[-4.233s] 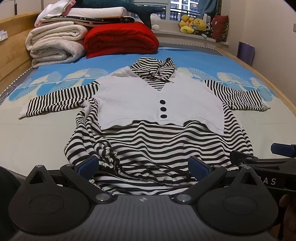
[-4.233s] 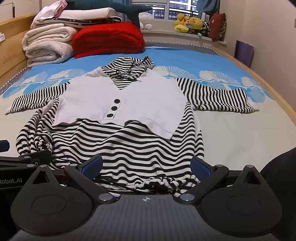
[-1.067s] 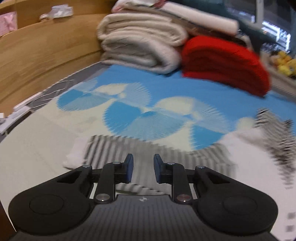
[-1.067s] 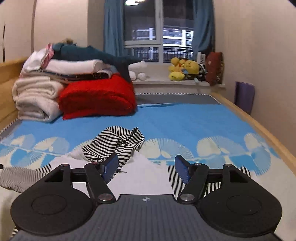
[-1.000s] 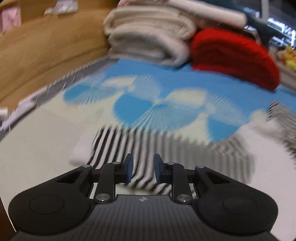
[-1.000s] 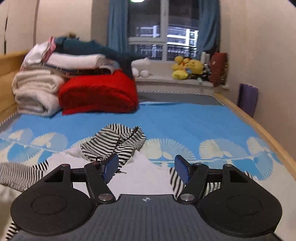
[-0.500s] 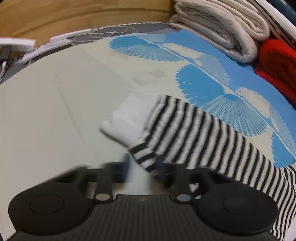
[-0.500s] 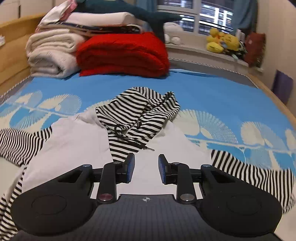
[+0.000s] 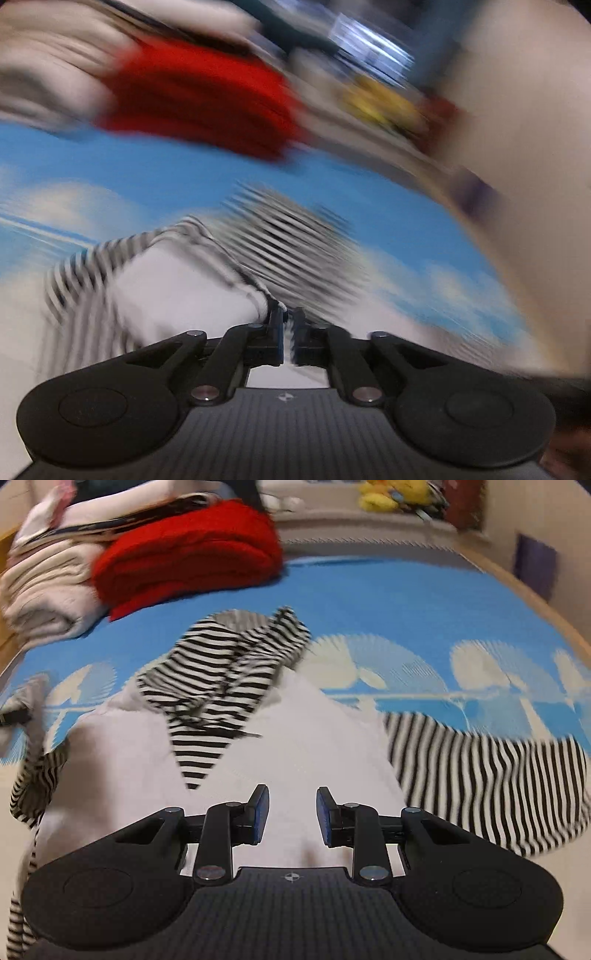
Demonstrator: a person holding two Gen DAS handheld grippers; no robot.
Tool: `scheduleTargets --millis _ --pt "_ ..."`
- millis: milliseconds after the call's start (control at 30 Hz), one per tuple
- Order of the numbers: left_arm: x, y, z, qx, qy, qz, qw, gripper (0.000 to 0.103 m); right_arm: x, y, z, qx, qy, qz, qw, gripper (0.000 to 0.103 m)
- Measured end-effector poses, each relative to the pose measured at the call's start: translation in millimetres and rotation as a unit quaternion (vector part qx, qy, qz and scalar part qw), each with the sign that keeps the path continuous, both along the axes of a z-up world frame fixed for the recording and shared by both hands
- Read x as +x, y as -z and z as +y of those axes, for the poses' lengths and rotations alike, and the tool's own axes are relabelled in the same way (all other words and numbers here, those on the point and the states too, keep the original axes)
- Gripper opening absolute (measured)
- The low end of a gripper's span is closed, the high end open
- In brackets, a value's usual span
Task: Fold small clothes
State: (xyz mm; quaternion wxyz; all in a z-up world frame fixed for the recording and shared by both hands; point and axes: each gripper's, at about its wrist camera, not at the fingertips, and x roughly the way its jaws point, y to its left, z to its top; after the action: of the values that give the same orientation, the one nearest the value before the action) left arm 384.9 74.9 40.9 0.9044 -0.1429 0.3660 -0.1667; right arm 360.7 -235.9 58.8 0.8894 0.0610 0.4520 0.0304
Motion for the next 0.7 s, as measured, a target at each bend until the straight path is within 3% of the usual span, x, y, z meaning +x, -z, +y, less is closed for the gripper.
scheduleTargets --millis 33,100,200,267,333,400,500,700 --pt "-3 -2 -15 0.004 0.014 -0.002 0.9999 0.014 2 3 -5 0.008 0.014 0.009 1.000 0.030" --pt "-6 -4 -20 0.010 -0.001 -0.006 0.9999 0.024 6 9 -16 0.031 0.042 0.027 0.998 0.030" --pt "-3 -1 7 -0.002 -0.079 0.022 0.9966 0.024 11 19 -25 0.063 0.073 0.046 0.994 0.030" --pt "7 -1 28 0.035 -0.132 0.044 0.9896 0.024 14 25 -23 0.079 0.080 0.053 0.992 0.030" --pt "9 2 40 0.092 -0.174 0.070 0.9779 0.024 20 32 -18 0.090 0.082 0.061 0.991 0.030" --pt "13 7 58 0.122 -0.206 0.098 0.9659 0.024 28 41 -13 0.097 0.084 0.066 0.989 0.031" --pt "13 7 82 0.114 -0.242 0.124 0.9555 0.024 45 62 -5 0.113 0.096 0.088 0.985 0.033" --pt "15 -5 109 0.111 -0.263 0.124 0.9503 0.024 68 104 2 0.135 0.145 0.129 0.972 0.034"
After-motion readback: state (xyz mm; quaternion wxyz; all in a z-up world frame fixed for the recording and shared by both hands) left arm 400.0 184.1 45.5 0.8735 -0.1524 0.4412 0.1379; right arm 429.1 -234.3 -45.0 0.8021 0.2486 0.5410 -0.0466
